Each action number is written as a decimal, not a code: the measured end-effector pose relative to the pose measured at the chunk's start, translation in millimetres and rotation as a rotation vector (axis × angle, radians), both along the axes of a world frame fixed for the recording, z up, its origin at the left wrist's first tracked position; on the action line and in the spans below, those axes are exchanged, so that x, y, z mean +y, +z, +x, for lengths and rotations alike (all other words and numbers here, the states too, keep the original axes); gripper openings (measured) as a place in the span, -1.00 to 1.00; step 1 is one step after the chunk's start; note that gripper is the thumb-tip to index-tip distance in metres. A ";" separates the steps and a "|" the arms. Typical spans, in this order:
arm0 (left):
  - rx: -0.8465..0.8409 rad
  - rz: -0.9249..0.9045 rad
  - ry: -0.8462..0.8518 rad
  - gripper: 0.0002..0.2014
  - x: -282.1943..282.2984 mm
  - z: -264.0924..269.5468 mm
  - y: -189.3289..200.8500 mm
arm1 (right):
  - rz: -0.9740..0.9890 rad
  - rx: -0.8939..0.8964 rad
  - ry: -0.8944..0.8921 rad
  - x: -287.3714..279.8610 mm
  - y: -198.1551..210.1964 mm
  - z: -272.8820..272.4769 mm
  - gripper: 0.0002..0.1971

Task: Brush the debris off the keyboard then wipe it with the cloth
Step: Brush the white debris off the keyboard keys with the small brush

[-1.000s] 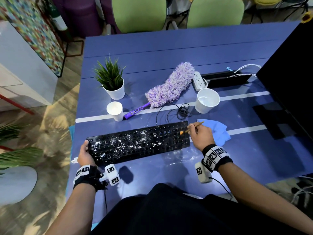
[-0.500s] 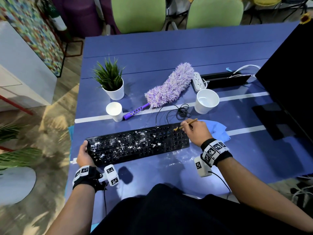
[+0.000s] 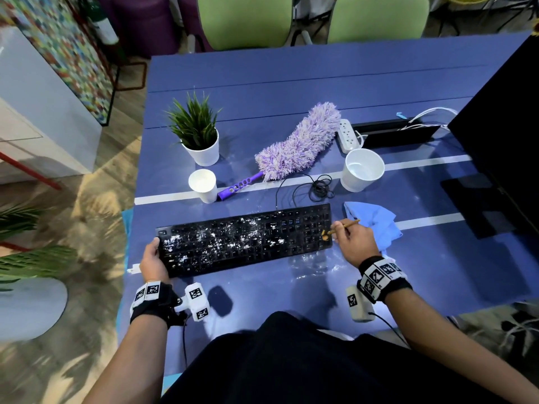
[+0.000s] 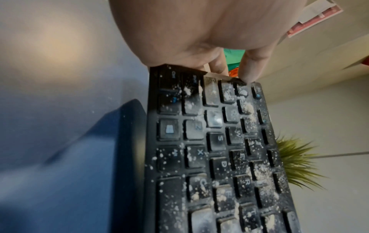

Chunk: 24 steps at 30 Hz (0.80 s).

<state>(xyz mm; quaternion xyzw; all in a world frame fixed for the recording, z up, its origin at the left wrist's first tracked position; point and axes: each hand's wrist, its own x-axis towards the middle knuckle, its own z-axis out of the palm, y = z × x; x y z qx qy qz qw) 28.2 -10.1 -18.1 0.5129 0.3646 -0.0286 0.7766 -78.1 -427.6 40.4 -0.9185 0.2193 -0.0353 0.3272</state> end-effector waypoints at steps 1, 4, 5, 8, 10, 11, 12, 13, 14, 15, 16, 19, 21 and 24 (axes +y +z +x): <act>-0.032 -0.010 -0.017 -0.78 1.6 -0.4 0.4 | 0.010 0.005 -0.002 1.9 1.3 0.3 -0.64; -0.097 0.079 -0.073 -0.77 6.2 -0.4 -4.0 | -0.014 -0.113 -0.056 3.7 3.6 -3.2 -0.58; -0.111 0.123 -0.098 -0.72 11.0 -1.7 -7.6 | -0.007 -0.096 -0.056 4.5 2.0 -3.7 -0.59; -0.095 0.251 -0.163 -0.61 16.7 -4.7 -13.6 | 0.014 0.028 -0.001 11.3 -3.7 -7.6 -0.61; -0.097 0.310 -0.207 -0.58 22.6 -6.2 -19.4 | -0.030 -0.059 -0.064 15.1 -4.6 -14.4 -0.59; -0.092 0.326 -0.233 -0.56 25.1 -5.9 -22.5 | -0.058 -0.086 -0.096 15.8 -3.8 -15.9 -0.60; -0.088 0.326 -0.249 -0.55 25.0 -6.7 -21.8 | -0.070 -0.069 -0.101 14.0 -5.0 -16.8 -0.61; -0.097 0.335 -0.255 -0.54 27.6 -8.0 -17.8 | -0.061 -0.024 -0.099 16.2 -6.6 -16.5 -0.59; -0.105 0.334 -0.265 -0.54 23.7 -9.2 -11.3 | -0.057 0.000 -0.087 14.6 -6.0 -16.3 -0.57; -0.108 0.350 -0.288 -0.53 20.6 -10.8 -1.6 | -0.049 -0.006 -0.090 15.9 -6.8 -16.5 -0.55; -0.131 0.367 -0.324 -0.53 16.7 -13.1 8.7 | -0.047 -0.054 -0.111 16.0 -7.2 -17.0 -0.55; -0.161 0.383 -0.462 -0.53 17.4 -20.4 17.3 | 0.023 -0.068 -0.160 18.5 -8.4 -20.6 -0.60; -0.212 0.360 -0.531 -0.52 25.9 -20.7 16.2 | 0.096 -0.012 -0.113 24.3 -10.4 -19.7 -0.66; -0.234 0.349 -0.568 -0.55 35.3 -18.4 7.2 | 0.083 -0.119 -0.068 35.2 -16.5 -21.9 -0.65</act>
